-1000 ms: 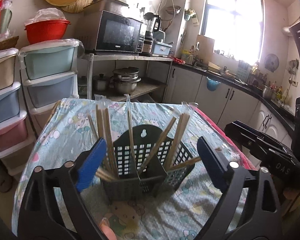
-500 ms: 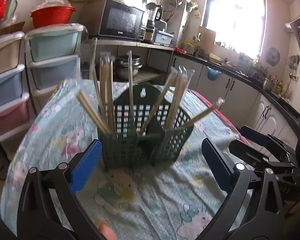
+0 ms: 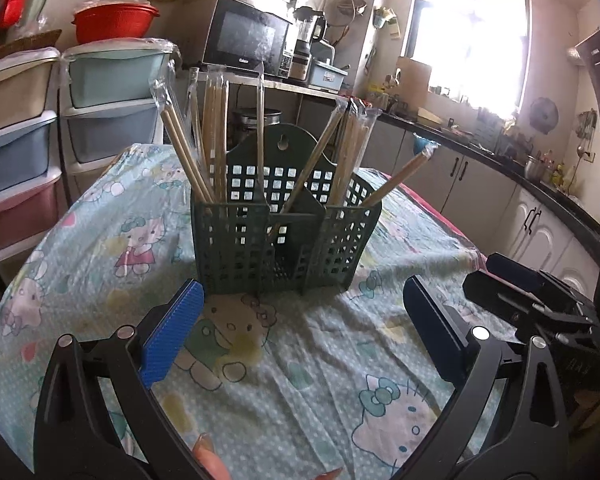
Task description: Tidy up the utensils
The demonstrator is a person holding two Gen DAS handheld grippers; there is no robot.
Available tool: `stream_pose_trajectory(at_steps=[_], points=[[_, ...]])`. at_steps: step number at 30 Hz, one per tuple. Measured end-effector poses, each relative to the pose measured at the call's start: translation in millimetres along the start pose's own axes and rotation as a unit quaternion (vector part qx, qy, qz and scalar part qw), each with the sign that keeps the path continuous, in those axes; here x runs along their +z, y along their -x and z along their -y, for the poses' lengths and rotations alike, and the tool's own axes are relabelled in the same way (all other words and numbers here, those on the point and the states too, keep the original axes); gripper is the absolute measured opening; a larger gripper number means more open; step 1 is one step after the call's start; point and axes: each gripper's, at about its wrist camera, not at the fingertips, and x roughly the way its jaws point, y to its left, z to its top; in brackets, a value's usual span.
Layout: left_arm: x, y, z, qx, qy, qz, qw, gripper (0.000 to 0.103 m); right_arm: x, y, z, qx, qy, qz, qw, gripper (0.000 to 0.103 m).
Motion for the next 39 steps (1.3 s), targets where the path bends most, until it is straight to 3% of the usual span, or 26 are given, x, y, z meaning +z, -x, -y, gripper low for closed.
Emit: stream_pose_trajectory(at_steps=[10,27,39], points=[[-13,1,2,0.016,-0.012,0.019,0.9996,0.092,-13,5,6,-0.018,-0.015,0.019,1.0,0.092],[-26,15,3,0.023,-0.021,0.08,0.9963,0.092,-38,29,-1,-0.082,0.02,0.121,0.989,0.096],[-31,14,3,0.023,-0.029,0.085,0.9957,0.092,-44,28,-6,-0.085,0.029,0.13,0.987,0.096]])
